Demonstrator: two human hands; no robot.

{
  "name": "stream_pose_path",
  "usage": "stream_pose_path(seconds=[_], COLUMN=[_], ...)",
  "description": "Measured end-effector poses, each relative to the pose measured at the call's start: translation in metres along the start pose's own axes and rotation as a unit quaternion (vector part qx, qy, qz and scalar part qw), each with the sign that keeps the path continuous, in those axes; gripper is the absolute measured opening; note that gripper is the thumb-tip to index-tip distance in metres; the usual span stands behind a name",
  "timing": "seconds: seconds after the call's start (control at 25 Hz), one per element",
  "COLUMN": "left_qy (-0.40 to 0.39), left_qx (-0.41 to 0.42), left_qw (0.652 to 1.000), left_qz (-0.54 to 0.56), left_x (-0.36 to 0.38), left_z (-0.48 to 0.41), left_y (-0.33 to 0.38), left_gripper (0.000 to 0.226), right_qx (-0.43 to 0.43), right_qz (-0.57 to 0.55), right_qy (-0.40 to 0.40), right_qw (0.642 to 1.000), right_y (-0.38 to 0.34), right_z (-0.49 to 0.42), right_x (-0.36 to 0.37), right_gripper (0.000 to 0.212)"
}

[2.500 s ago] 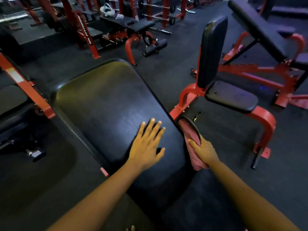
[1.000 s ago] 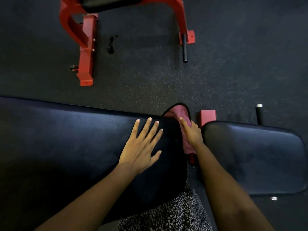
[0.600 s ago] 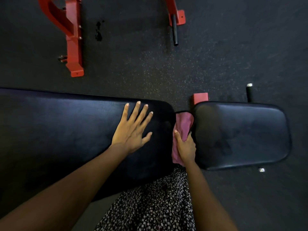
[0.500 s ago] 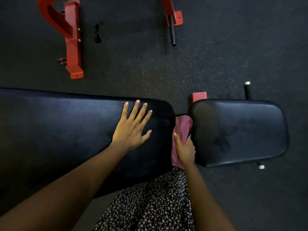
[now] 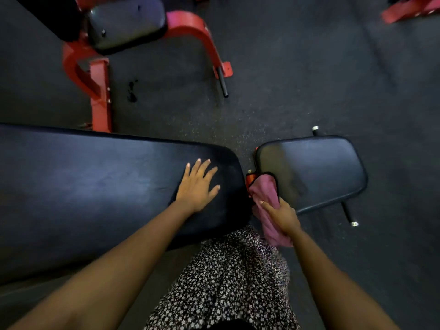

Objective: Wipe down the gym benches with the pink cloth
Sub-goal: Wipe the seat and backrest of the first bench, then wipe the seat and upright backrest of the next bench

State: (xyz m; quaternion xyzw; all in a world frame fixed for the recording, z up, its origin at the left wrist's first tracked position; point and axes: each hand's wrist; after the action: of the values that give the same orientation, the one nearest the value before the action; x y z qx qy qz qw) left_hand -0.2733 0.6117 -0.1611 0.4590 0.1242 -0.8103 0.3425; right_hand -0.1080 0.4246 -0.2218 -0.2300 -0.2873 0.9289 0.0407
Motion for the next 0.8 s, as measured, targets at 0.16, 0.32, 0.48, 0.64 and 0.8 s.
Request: stream_pose_path(seconds=[0.16, 0.32, 0.48, 0.64, 0.8], left_qy=[-0.024, -0.038, -0.059, -0.12, -0.162], left_qx=[0.075, 0.14, 0.188, 0.273, 0.311], left_qw=[0.993, 0.964, 0.946, 0.935, 0.92], left_qz=[0.088, 0.223, 0.257, 0.194, 0.176], left_x=[0.018, 0.017, 0.01, 0.004, 0.001], left_z=[0.067, 0.102, 0.102, 0.064, 0.048], left_y=[0.017, 0.039, 0.094, 0.21, 0.371], left_gripper=[0.061, 0.048, 0.042, 0.045, 0.048], right_qx=[-0.002, 0.013, 0.049, 0.102, 0.134], right_qz=[-0.024, -0.029, -0.069, -0.132, -0.146], right_qy=[0.038, 0.076, 0.131, 0.185, 0.211], right_qw=[0.999, 0.997, 0.988, 0.969, 0.957], right_y=[0.006, 0.052, 0.119, 0.205, 0.298], right_z=[0.082, 0.168, 0.224, 0.266, 0.3], right_x=[-0.025, -0.028, -0.045, -0.088, -0.157], right_gripper=[0.05, 0.049, 0.043, 0.041, 0.041])
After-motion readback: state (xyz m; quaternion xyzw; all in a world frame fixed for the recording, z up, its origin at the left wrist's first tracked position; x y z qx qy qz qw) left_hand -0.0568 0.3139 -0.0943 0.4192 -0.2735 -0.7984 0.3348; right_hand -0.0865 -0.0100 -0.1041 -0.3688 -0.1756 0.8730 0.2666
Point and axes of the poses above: each hand's wrist, its own z-axis away from the middle knuckle, its own x-axis out of the palm, y = z × x, and after that the axes turned 6 degrees about -y, right-handed
